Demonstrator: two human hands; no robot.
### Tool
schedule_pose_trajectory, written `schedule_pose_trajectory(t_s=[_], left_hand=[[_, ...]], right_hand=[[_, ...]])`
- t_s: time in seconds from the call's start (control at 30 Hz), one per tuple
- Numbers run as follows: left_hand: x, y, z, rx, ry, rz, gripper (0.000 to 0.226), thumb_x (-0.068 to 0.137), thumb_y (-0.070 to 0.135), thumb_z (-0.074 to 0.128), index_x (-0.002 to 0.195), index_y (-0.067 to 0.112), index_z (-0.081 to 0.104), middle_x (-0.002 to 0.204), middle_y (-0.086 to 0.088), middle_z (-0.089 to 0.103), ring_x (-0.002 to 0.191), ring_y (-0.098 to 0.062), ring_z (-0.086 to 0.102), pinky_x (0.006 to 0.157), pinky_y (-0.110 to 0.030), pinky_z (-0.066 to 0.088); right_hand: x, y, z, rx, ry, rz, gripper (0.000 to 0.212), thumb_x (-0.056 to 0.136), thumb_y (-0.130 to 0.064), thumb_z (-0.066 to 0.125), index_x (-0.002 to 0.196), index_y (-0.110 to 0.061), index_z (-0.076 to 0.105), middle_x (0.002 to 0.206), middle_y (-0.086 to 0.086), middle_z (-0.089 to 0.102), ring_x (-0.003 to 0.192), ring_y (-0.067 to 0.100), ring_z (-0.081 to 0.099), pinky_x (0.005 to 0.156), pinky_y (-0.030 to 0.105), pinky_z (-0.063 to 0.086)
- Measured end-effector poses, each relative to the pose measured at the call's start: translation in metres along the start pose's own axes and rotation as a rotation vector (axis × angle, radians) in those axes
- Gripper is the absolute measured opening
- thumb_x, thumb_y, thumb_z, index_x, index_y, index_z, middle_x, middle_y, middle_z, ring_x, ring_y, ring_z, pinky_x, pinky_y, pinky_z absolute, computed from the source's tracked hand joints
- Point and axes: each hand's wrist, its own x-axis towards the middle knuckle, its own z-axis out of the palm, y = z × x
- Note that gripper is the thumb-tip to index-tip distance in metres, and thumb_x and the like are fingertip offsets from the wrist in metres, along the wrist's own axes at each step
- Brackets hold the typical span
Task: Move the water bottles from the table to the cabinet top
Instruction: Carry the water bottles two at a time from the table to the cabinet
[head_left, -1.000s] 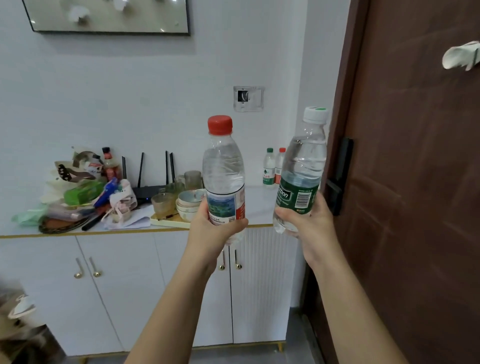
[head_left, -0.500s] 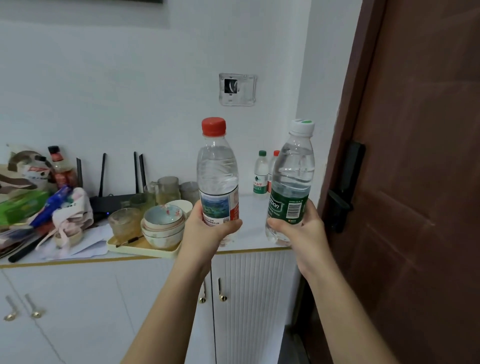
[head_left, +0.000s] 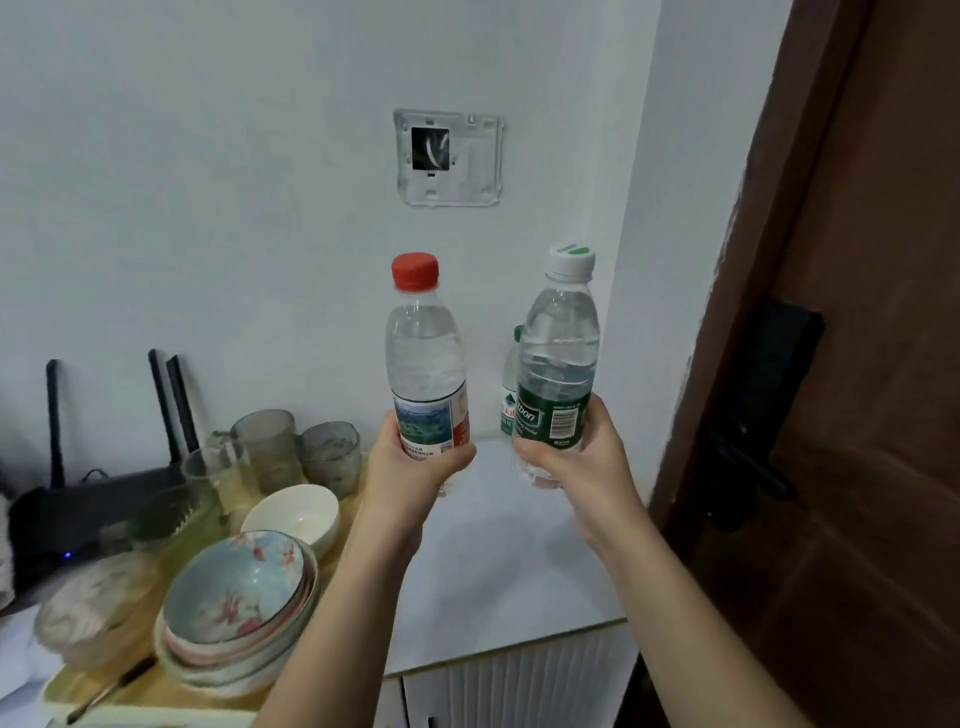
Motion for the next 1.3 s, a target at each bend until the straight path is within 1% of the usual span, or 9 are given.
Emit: schedule_pose_trajectory(t_s=[0.1,0.2,0.37,0.47,0.7,0.93,1.03,1.13,1.3], left_hand=[[0.029,-0.029,0.008,0.045,0.032,-0.024,0.050,0.068,-0.008,0.077,0.108,0.014,0.056,0.095,-0.006,0.070,0.085,-0.021,0.066,0.075,-0.037,0.055],[0.044,-0.062,0.013,0.095,0.069,-0.074,0.044,0.065,-0.006,0.076,0.102,0.010,0.057,0.089,-0.006,0.070,0.080,-0.021,0.067,0.073,-0.038,0.055],[0.053,-0.109,0.017,0.203,0.094,-0.161,0.053,0.054,0.015,0.078,0.103,0.019,0.056,0.092,-0.001,0.070,0.083,-0.019,0.069,0.073,-0.041,0.058],[0.058,-0.124,0.022,0.226,0.118,-0.178,0.053,0.053,0.022,0.077,0.102,0.016,0.055,0.089,-0.004,0.069,0.082,-0.024,0.068,0.070,-0.043,0.057],[0.067,-0.140,0.026,0.286,0.164,-0.201,0.054,0.056,0.023,0.077,0.104,0.024,0.051,0.094,0.001,0.068,0.086,-0.021,0.067,0.077,-0.043,0.057],[0.071,-0.154,0.026,0.311,0.162,-0.210,0.055,0.061,0.018,0.079,0.108,0.023,0.052,0.096,0.001,0.068,0.088,-0.019,0.066,0.082,-0.045,0.056],[0.073,-0.158,0.027,0.324,0.150,-0.189,0.052,0.066,0.016,0.080,0.108,0.023,0.052,0.097,0.003,0.068,0.089,-0.017,0.067,0.082,-0.041,0.056],[0.074,-0.160,0.025,0.357,0.111,-0.164,0.051,0.071,0.012,0.081,0.110,0.023,0.049,0.099,0.007,0.066,0.092,-0.014,0.066,0.078,-0.031,0.054],[0.071,-0.152,0.013,0.467,0.031,-0.108,0.057,0.069,0.018,0.084,0.111,0.031,0.048,0.096,0.023,0.060,0.085,0.010,0.060,0.068,-0.007,0.044]], right_hand=[[0.025,0.033,0.004,-0.040,0.048,0.038,0.069,0.067,-0.004,0.083,0.122,-0.030,0.051,0.110,-0.002,0.070,0.098,0.023,0.069,0.075,0.042,0.059],[0.039,0.062,0.003,-0.079,0.095,0.057,0.070,0.068,0.003,0.082,0.122,-0.025,0.049,0.108,-0.006,0.069,0.096,0.007,0.068,0.082,0.031,0.056],[0.059,0.103,0.001,-0.156,0.116,0.110,0.070,0.066,0.006,0.080,0.124,-0.018,0.047,0.107,-0.003,0.067,0.094,0.015,0.067,0.079,0.035,0.056],[0.068,0.124,0.002,-0.171,0.107,0.153,0.069,0.065,0.005,0.080,0.120,-0.020,0.047,0.105,-0.001,0.067,0.093,0.017,0.067,0.075,0.035,0.057],[0.080,0.150,-0.001,-0.203,0.020,0.194,0.069,0.066,0.010,0.078,0.120,-0.019,0.046,0.102,-0.007,0.065,0.087,0.006,0.065,0.066,0.017,0.052],[0.087,0.166,-0.009,-0.223,-0.037,0.207,0.068,0.065,0.007,0.080,0.117,-0.022,0.047,0.101,-0.008,0.065,0.091,0.010,0.065,0.075,0.023,0.052],[0.091,0.169,-0.011,-0.231,-0.079,0.202,0.069,0.066,0.005,0.081,0.118,-0.024,0.046,0.104,-0.011,0.065,0.094,0.007,0.065,0.077,0.019,0.051],[0.094,0.173,-0.015,-0.238,-0.118,0.203,0.069,0.067,0.001,0.083,0.115,-0.032,0.046,0.105,-0.015,0.065,0.092,-0.005,0.065,0.081,0.018,0.051],[0.087,0.180,-0.031,-0.263,-0.148,0.171,0.076,0.067,-0.005,0.087,0.128,-0.027,0.047,0.124,-0.013,0.061,0.114,0.002,0.060,0.098,0.026,0.048]])
